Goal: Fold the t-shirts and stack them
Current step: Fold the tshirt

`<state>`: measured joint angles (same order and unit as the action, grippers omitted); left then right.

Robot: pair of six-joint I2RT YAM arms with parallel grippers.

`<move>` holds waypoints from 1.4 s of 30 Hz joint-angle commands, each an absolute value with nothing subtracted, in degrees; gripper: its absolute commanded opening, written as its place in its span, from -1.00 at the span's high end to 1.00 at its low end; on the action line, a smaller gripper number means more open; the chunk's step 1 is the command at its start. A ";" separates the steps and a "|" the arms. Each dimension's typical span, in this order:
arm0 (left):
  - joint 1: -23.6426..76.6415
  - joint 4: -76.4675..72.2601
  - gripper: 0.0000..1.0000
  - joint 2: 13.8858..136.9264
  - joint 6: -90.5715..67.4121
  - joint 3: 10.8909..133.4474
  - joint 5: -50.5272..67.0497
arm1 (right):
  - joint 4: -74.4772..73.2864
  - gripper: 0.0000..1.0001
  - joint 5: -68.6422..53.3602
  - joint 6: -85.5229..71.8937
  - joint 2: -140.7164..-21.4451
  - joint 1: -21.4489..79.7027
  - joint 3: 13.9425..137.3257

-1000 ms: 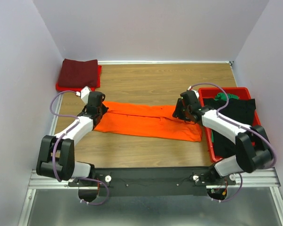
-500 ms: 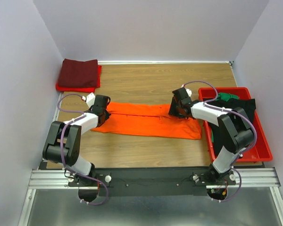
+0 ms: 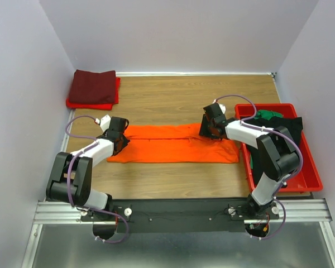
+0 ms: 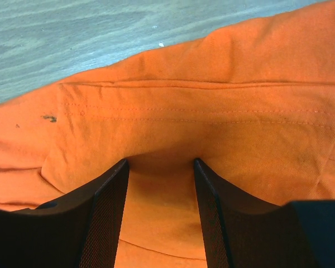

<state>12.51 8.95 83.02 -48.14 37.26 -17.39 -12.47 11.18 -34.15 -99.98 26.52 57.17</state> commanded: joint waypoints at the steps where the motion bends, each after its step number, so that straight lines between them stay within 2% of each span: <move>1: 12.74 16.70 1.00 81.22 -46.84 34.10 -13.89 | -13.01 -0.16 10.99 -32.61 -103.27 26.72 58.01; 7: 12.74 20.39 1.00 78.23 -44.04 38.22 -15.38 | -13.01 -0.16 10.11 -32.26 -102.31 26.63 58.62; 12: 12.74 20.91 1.00 74.71 -43.15 42.35 -17.30 | -13.44 -0.17 10.89 -31.29 -96.52 26.72 59.94; 16: 12.66 22.32 0.61 75.76 -46.58 45.96 -21.88 | -14.24 -0.17 12.04 -31.29 -93.09 26.72 60.56; 19: 12.39 21.89 0.50 77.51 -49.12 47.19 -22.76 | -15.12 -0.17 13.71 -30.94 -92.11 26.63 60.91; 22: 11.95 22.32 0.50 79.18 -50.70 47.90 -23.11 | -15.82 -0.17 14.15 -30.59 -91.67 26.63 61.00; 27: 10.11 22.33 0.22 80.25 -52.47 45.97 -23.47 | -16.43 -0.21 15.20 -30.32 -90.44 26.37 60.21; 33: 4.49 19.16 0.14 79.28 -51.77 41.66 -19.60 | -16.52 -0.22 14.94 -29.97 -89.65 25.49 59.50; 42: 1.41 16.35 0.13 80.77 -49.66 40.96 -17.58 | -16.52 -0.22 15.38 -29.80 -89.47 24.79 58.80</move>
<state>2.22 19.07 80.07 -50.57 41.34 -18.68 -15.42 13.08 -30.59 -90.94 25.32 59.68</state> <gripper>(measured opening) 0.435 0.605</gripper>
